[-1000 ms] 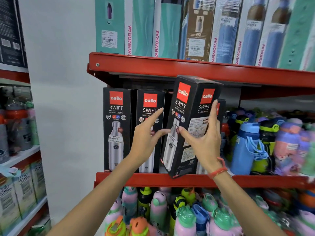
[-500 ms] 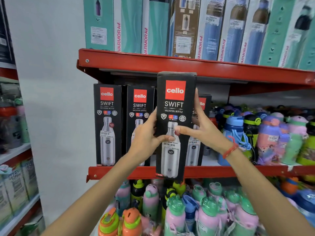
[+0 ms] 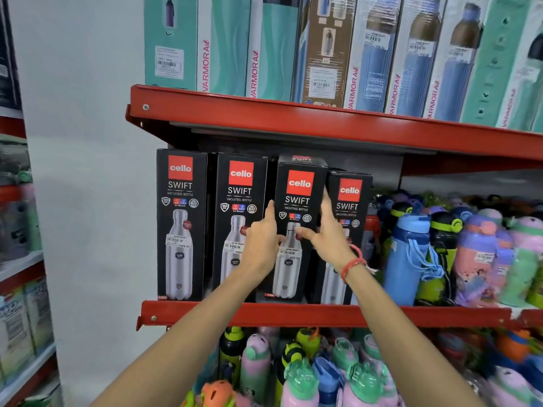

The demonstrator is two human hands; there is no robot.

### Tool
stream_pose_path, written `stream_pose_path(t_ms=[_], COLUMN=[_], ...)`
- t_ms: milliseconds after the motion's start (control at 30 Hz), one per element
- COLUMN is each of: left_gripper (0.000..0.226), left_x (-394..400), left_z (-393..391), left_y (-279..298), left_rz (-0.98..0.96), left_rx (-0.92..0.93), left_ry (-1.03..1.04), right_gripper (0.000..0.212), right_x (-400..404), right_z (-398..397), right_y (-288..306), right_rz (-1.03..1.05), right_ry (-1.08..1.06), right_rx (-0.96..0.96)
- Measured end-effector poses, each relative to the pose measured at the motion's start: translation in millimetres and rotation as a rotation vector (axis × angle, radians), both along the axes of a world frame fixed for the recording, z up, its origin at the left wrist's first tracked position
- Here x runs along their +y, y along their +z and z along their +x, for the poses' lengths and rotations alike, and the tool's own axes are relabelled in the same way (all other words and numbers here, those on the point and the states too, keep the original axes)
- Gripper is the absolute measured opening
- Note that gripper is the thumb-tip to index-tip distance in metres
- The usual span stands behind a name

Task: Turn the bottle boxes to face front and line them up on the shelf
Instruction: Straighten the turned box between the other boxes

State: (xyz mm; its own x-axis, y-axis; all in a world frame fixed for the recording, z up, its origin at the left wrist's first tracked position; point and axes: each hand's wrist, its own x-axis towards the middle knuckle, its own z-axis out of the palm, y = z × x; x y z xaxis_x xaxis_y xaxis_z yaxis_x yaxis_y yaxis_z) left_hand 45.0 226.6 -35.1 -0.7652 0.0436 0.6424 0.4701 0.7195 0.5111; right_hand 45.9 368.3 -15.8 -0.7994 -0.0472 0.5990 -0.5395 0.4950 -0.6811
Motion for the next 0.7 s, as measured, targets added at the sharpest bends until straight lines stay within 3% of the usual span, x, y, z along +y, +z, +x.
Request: stream_pose_path(t_ms=[167,300,700], left_gripper=[0.071,0.078,0.089], left_x=[-2,5,4], left_z=[-15,-17,-5], left_y=[-2,-6,6], left_rz=[-0.056,-0.064,-0.013], left_rx=[-0.012,-0.035,-0.236], left_ry=[0.059,0.072,-0.049], right_gripper=[0.099,0.090,0.062], right_x=[-16,-24,-38], right_z=[-20,-26,-17], right_y=[-15,-11,10], right_rz=[-0.079,-0.069,0.098], right_ry=[-0.095,-0.247,-0.415], right_rx=[-0.029,0.012,0.131])
